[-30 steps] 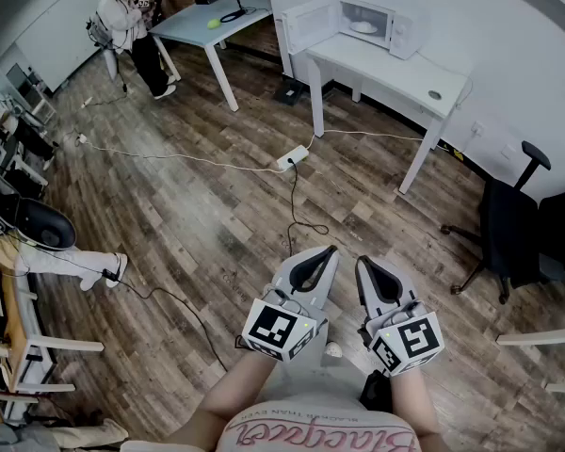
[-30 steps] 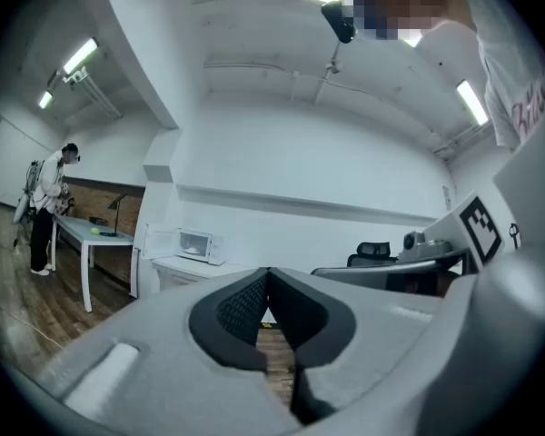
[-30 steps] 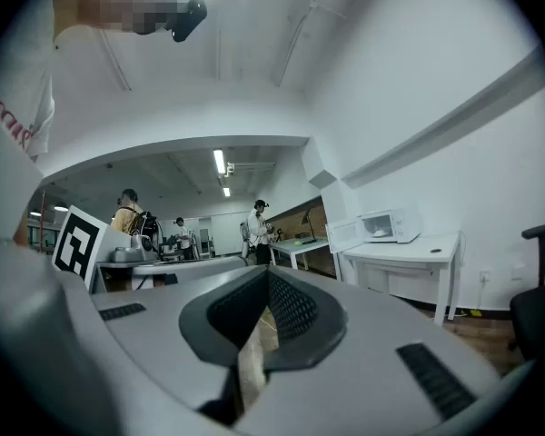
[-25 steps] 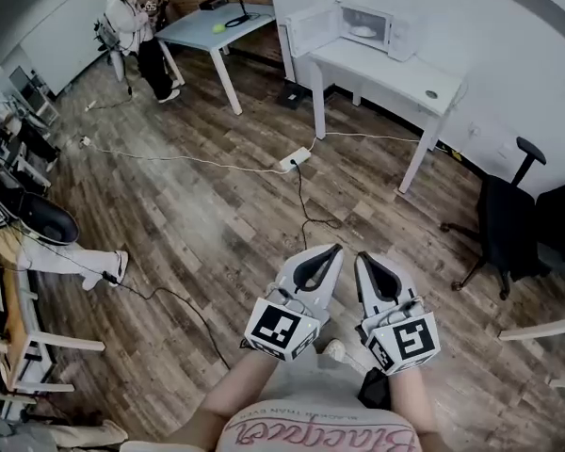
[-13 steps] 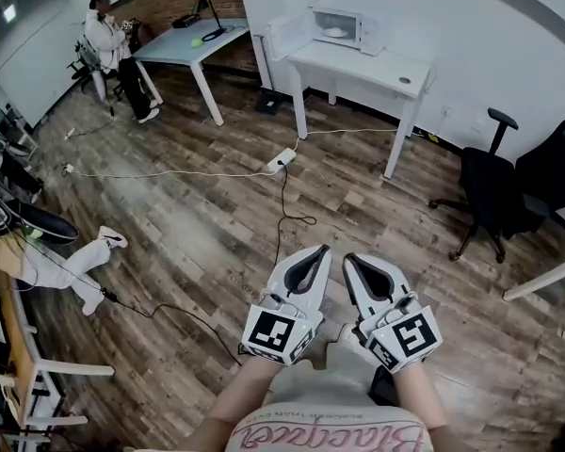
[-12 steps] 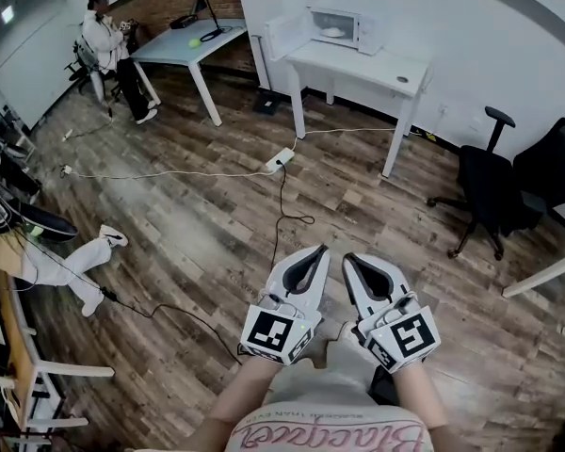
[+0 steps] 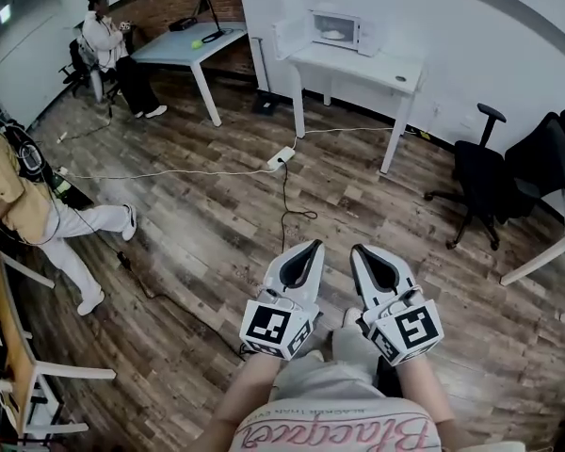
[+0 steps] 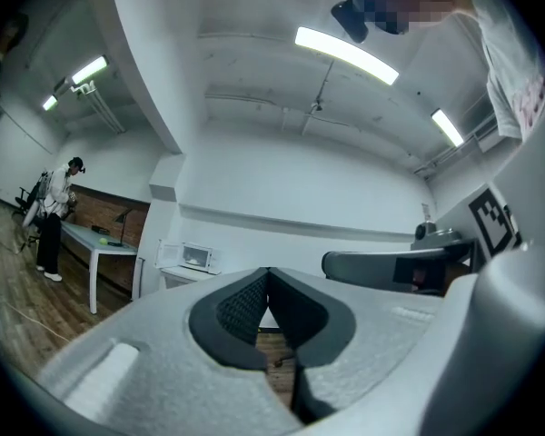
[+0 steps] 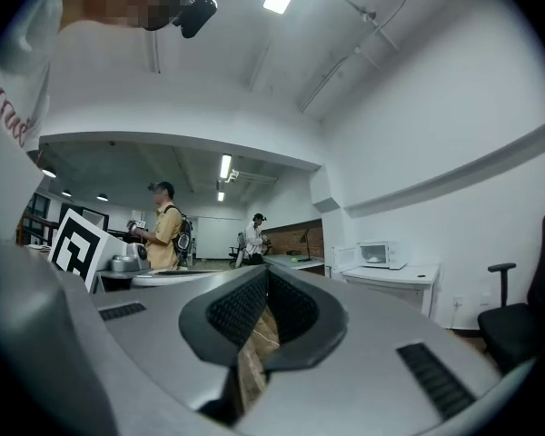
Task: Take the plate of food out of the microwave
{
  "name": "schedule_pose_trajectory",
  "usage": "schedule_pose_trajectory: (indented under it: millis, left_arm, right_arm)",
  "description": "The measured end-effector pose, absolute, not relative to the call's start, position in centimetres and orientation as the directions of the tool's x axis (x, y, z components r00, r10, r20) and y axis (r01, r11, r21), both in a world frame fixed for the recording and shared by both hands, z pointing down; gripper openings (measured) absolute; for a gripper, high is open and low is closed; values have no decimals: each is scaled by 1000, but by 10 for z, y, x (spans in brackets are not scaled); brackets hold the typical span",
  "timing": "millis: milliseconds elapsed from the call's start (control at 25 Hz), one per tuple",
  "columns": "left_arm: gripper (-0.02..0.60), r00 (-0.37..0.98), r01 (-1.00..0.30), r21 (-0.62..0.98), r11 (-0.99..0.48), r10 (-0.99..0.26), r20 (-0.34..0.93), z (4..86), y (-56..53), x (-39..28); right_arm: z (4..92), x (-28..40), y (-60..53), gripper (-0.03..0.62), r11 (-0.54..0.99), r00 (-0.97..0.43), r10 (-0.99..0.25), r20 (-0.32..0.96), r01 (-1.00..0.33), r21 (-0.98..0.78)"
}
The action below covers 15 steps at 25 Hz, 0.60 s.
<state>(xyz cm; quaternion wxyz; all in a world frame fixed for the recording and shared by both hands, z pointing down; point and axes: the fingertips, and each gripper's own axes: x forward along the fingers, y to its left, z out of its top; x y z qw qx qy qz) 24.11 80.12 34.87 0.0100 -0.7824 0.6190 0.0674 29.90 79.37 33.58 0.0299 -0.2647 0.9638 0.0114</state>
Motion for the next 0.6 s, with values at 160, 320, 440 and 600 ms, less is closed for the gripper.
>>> schedule_pose_trajectory:
  millis: [160, 320, 440, 600]
  left_arm:
    - [6, 247, -964, 77, -256, -963, -106, 350, 805, 236]
    - [6, 279, -953, 99, -285, -958, -70, 352, 798, 232]
    - [8, 273, -958, 83, -275, -961, -40, 352, 789, 230]
    - [8, 292, -955, 46, -293, -956, -13, 347, 769, 233]
  right_arm:
    - [337, 290, 800, 12, 862, -861, -506, -55, -507, 4]
    - [335, 288, 791, 12, 857, -855, -511, -84, -501, -120]
    - [335, 288, 784, 12, 856, -853, -514, -86, -503, -121]
    - [337, 284, 765, 11, 838, -844, -535, -39, -525, -151]
